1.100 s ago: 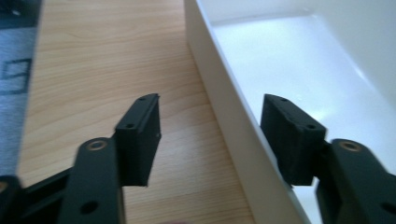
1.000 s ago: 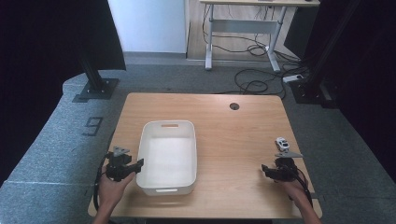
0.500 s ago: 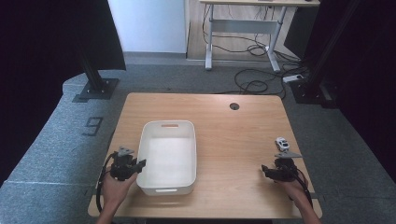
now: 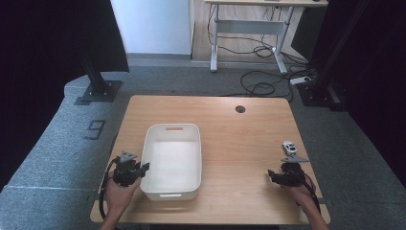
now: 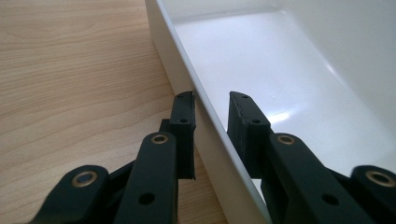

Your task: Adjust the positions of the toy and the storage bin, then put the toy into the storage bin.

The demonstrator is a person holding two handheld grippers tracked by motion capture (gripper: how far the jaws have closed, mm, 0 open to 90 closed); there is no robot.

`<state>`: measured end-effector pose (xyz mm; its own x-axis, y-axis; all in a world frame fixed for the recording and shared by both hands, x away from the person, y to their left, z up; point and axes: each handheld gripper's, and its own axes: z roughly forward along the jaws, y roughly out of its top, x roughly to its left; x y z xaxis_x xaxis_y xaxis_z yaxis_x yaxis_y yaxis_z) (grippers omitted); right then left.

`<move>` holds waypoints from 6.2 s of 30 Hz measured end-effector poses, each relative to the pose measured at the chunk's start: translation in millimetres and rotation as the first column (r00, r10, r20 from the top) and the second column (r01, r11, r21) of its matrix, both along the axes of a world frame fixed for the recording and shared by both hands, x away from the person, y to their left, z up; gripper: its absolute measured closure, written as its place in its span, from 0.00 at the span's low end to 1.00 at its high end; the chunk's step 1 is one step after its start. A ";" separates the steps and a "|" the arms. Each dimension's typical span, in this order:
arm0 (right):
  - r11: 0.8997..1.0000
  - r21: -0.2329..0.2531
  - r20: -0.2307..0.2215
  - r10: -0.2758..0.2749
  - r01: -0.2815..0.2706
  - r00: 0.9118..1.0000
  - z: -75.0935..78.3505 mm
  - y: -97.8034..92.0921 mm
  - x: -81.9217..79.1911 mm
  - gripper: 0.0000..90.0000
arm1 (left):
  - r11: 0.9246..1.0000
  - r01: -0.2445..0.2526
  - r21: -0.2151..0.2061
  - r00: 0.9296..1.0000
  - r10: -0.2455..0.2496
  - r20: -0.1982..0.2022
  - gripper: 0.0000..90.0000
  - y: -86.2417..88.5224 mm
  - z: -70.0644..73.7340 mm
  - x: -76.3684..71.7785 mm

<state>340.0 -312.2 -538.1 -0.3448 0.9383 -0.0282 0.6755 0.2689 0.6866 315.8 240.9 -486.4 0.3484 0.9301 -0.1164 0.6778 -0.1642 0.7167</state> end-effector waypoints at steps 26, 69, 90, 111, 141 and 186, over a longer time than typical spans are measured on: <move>1.000 0.001 -0.002 -0.004 0.004 1.000 0.3 -1.0 0.5 0.36 | 0.999 0.029 0.023 0.999 -0.029 -0.022 0.82 -28.1 1.9 9.7; 1.000 0.000 -0.015 -0.008 0.008 1.000 -1.0 -3.1 1.9 0.36 | 0.991 0.126 0.042 0.992 -0.125 -0.033 0.82 -120.1 1.9 31.9; 1.000 0.000 -0.016 -0.011 0.011 1.000 -0.9 -4.4 1.9 0.36 | 0.991 0.121 0.056 0.992 -0.118 -0.047 0.54 -130.0 -1.1 37.1; 1.000 -0.003 -0.016 -0.010 0.010 1.000 -1.1 -4.2 1.9 0.36 | 0.991 0.116 0.066 0.990 -0.120 0.069 0.20 -113.2 18.7 15.5; 1.000 -0.006 -0.023 -0.009 0.009 1.000 -2.6 -3.9 2.8 0.36 | 0.998 0.066 0.020 0.996 -0.067 0.055 0.20 -44.7 10.7 -13.5; 0.993 0.084 0.025 -0.086 0.083 0.996 12.7 -29.7 6.8 0.28 | 0.996 0.059 0.062 0.998 -0.060 0.016 0.24 -26.9 -11.8 -13.7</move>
